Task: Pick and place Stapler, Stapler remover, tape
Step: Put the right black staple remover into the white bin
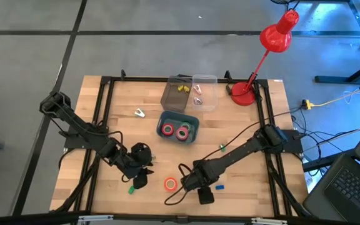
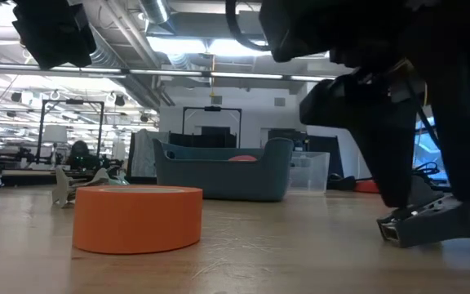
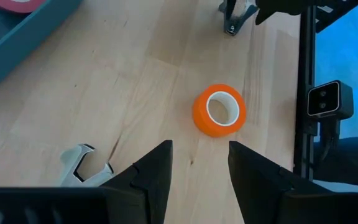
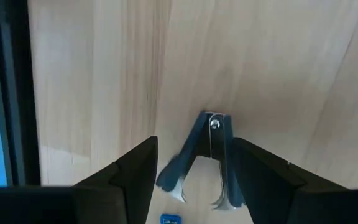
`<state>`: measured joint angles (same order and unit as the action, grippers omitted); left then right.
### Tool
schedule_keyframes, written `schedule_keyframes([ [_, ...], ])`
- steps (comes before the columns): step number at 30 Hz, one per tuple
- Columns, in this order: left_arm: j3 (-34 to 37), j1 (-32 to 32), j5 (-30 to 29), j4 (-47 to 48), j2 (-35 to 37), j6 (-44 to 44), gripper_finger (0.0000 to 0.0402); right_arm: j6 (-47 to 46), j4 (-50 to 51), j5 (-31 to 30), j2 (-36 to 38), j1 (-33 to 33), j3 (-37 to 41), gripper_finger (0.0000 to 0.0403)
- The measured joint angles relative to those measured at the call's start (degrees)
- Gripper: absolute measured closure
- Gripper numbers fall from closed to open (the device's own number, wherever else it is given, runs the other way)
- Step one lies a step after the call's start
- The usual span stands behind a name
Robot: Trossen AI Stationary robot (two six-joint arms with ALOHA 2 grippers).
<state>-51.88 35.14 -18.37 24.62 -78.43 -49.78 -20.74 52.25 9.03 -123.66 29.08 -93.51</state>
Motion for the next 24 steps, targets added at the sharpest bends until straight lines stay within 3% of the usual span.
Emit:
schedule_keyframes([
  [19, 0.0, 0.0, 0.02, 0.0, 0.0, -0.42, 0.0254, 0.38, 0.02, -1.6, -1.38, -0.02, 0.19, 0.0196],
  [24, 0.0, 0.0, 0.0, 0.0, 0.0, -0.44, 0.0254, 1.32, 0.18, -1.7, -1.38, -0.04, 0.19, 0.0222],
])
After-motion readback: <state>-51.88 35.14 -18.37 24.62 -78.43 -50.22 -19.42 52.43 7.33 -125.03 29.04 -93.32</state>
